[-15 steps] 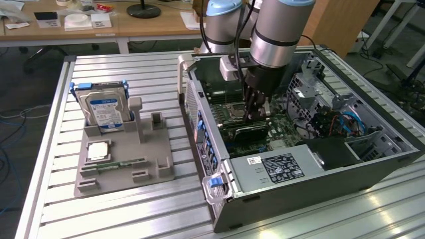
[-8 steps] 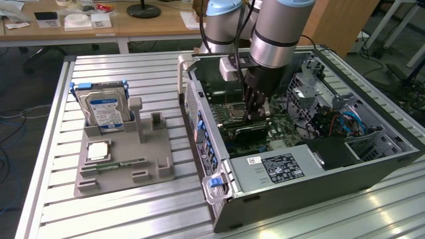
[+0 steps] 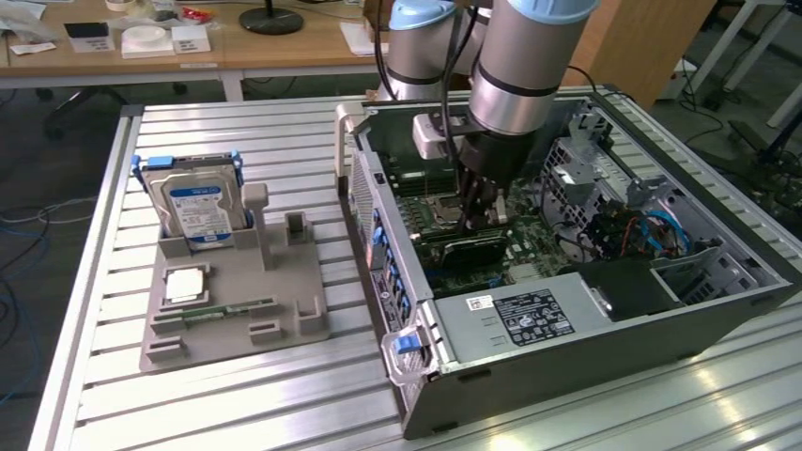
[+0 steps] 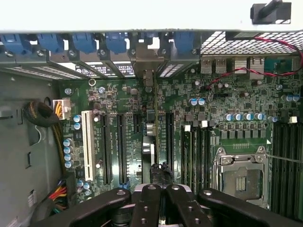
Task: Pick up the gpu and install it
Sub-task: 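Press down on the gpu until it lock into place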
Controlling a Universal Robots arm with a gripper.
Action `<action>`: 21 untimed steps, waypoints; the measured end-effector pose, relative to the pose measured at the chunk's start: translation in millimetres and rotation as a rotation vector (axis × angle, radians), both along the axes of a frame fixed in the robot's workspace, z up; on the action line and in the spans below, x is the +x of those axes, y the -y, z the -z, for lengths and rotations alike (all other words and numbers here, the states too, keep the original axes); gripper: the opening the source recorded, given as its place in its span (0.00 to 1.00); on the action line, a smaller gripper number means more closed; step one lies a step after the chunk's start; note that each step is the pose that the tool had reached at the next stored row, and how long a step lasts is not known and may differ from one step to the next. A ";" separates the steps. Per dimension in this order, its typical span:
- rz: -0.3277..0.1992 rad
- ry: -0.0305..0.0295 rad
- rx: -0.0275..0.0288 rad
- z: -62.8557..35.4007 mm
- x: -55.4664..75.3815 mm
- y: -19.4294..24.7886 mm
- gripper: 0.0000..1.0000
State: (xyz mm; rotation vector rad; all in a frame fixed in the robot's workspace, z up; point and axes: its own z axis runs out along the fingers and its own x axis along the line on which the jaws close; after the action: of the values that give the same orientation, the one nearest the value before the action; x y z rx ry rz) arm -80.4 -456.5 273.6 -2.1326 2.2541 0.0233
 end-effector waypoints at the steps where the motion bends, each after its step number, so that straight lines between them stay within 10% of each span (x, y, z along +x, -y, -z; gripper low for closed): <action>1: 0.000 0.0001 0.0002 0.3 0.0 -0.5 0.11; 21: 0.000 -0.0001 -0.0004 11.4 0.0 -2.0 0.11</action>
State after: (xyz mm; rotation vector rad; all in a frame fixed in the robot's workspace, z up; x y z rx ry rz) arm -80.4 -454.4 262.2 -2.1329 2.2542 0.0230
